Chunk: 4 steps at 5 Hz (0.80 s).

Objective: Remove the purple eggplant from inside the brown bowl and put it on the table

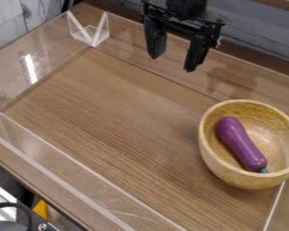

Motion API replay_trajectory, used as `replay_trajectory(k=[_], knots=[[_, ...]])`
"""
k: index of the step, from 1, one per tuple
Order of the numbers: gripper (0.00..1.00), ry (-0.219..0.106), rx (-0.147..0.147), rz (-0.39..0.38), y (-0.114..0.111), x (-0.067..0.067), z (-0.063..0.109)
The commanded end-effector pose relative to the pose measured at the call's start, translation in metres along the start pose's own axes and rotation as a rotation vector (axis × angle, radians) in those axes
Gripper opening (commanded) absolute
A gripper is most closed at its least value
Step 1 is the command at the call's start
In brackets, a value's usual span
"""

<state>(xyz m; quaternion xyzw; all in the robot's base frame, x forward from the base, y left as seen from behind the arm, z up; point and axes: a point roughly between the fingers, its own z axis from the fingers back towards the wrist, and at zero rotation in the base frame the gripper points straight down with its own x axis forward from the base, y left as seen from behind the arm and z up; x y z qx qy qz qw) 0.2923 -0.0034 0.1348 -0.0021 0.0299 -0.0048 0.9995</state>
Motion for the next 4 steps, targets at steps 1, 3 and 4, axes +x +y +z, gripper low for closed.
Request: replay_trajectory(k=[1,3,4], knots=[[1.0,0.016,-0.005,0.01,-0.002,-0.002,-0.006],[1.0,0.03,-0.062,0.069,-0.049,-0.013,-0.015],[1.0,0.021,-0.083,0.081,-0.072,-0.015,-0.019]])
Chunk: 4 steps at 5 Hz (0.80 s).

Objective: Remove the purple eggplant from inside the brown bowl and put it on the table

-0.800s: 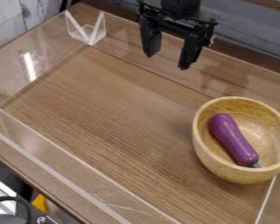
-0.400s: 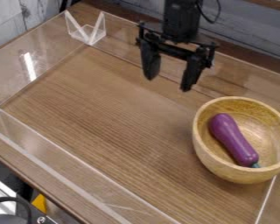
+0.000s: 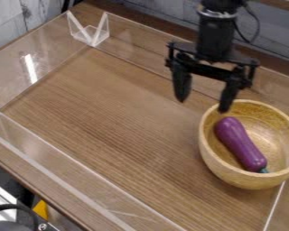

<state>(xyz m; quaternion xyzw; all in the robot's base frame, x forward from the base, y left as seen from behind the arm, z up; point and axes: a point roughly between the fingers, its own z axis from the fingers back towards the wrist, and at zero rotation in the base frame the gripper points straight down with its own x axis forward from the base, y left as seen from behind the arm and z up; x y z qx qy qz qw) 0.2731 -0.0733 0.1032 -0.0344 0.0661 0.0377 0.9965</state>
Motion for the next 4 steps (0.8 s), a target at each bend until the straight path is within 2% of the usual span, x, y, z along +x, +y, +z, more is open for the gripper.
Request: replay_trajectory(k=[1,4], knots=[[1.0,-0.065,-0.032,0.009,-0.021,0.0,0.007],[1.0,-0.09,-0.091,0.077,-0.041,-0.001,-0.019]])
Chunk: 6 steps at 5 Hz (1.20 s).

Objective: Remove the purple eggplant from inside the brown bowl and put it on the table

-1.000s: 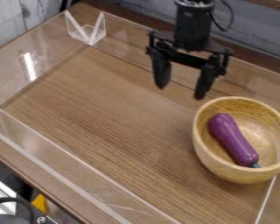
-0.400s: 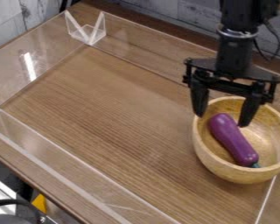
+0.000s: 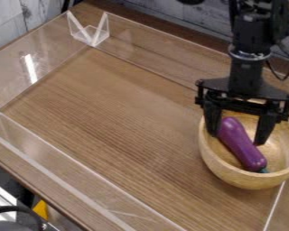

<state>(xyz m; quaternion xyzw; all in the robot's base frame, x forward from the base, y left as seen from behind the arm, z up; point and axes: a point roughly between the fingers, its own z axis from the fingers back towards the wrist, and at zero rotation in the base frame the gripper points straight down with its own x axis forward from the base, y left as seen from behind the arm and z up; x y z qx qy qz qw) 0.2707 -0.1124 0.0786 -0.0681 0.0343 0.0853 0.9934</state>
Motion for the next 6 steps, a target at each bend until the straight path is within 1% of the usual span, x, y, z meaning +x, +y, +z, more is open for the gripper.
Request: replay_trajectory(k=[1,2,3,6], knots=[[1.0,-0.03,-0.032,0.007,-0.009,0.002,0.002],[1.0,-0.034,-0.051,0.029,-0.013,0.004,-0.005],[1.0,-0.039,-0.062,0.043,-0.015,0.006,-0.013],[1.0,-0.059,-0.077,0.082,-0.018,0.015,-0.028]])
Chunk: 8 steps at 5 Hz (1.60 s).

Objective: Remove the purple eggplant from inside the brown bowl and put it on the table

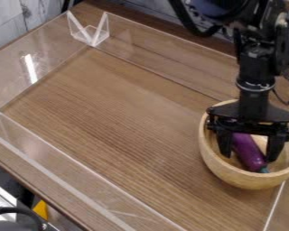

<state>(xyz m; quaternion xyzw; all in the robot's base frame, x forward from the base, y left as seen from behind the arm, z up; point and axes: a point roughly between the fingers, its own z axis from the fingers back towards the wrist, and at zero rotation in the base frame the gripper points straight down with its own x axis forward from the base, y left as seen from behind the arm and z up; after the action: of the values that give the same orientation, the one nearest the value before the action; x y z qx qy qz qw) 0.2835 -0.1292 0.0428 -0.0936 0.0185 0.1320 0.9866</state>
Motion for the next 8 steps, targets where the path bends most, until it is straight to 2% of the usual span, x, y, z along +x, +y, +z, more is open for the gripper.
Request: replay_trajectory(k=[1,2,6,8], knots=[[1.0,-0.03,-0.021,0.003,-0.0044,0.0046,0.0062],[0.0,-0.034,-0.022,0.011,-0.0037,0.0062,0.0043],[0.0,-0.056,-0.047,0.058,-0.0021,0.0079,0.0012],[0.0,-0.051,-0.057,0.068,-0.0015,0.0054,0.0075]])
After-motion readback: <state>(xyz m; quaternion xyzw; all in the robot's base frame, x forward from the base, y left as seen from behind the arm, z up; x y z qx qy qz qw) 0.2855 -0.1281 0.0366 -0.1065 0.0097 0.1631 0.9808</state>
